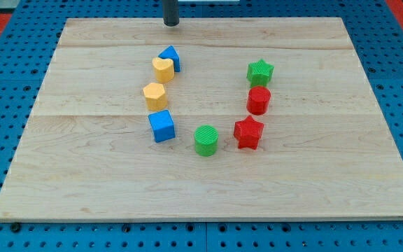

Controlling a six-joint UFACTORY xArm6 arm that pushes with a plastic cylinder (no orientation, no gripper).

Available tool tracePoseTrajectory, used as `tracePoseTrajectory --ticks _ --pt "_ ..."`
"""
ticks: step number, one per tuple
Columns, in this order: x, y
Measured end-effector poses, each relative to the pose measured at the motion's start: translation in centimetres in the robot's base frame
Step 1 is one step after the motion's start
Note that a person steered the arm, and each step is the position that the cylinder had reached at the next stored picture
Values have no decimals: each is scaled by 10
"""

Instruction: Move green star down

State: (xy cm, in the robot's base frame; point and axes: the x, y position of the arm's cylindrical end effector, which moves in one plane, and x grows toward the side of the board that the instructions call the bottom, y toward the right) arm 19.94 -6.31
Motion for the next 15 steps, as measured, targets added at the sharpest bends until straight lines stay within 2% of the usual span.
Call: tracePoseTrajectory --ticks 2,3,4,5,6,7,10,12,13,14,15 --pt "0 -2" --pt "0 33" --pt "13 112" --pt "32 151" --pt "39 151" --pt "92 155" --pt "174 168" --pt "201 187" --pt "216 221" --pt "236 214" --pt "237 213"
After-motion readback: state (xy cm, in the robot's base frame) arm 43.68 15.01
